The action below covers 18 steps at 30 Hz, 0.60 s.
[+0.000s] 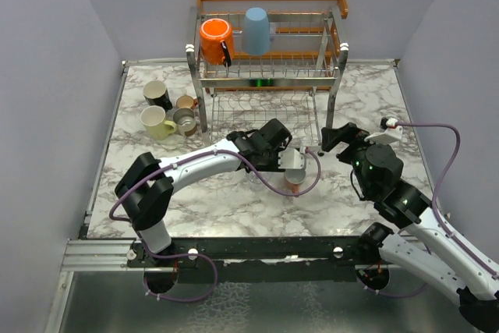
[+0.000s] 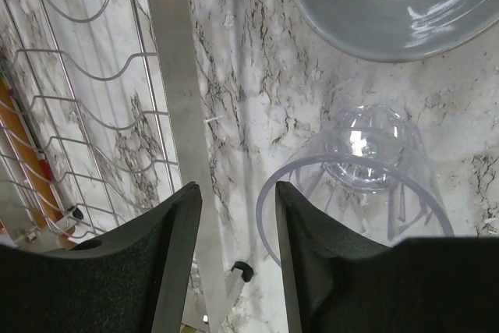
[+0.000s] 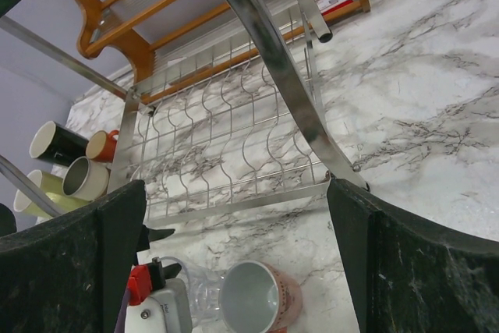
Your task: Unload the cups from the dish rack
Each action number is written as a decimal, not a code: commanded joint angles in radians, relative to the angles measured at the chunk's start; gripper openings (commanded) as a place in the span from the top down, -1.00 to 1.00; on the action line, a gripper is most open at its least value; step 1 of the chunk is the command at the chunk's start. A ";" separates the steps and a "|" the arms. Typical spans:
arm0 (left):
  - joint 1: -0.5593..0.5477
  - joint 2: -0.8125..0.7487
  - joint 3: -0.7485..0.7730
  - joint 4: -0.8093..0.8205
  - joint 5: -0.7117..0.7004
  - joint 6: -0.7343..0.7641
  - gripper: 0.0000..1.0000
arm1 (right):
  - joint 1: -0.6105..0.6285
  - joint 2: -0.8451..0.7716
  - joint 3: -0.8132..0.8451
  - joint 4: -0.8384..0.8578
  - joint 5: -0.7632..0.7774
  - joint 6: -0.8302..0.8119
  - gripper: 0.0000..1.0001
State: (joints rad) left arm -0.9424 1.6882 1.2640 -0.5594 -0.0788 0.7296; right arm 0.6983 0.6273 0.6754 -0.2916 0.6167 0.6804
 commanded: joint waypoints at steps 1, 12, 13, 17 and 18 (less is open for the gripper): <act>-0.002 -0.001 -0.012 0.073 0.064 -0.016 0.10 | -0.003 -0.009 -0.007 0.003 0.006 0.006 -1.00; -0.003 0.019 -0.028 0.066 0.160 -0.053 0.20 | -0.002 -0.011 -0.010 0.009 0.005 0.007 -1.00; -0.003 0.015 -0.030 0.070 0.170 -0.063 0.23 | -0.002 -0.009 -0.009 0.010 0.005 0.006 -1.00; -0.002 0.014 -0.048 0.091 0.199 -0.113 0.37 | -0.002 0.000 -0.006 0.016 0.002 0.004 -1.00; -0.002 0.014 -0.054 0.097 0.202 -0.128 0.41 | -0.002 0.003 -0.005 0.016 0.001 0.004 -1.00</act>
State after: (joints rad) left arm -0.9424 1.7088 1.2362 -0.4931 0.0475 0.6716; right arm 0.6983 0.6266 0.6750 -0.2909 0.6163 0.6800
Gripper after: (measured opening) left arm 0.330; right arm 0.998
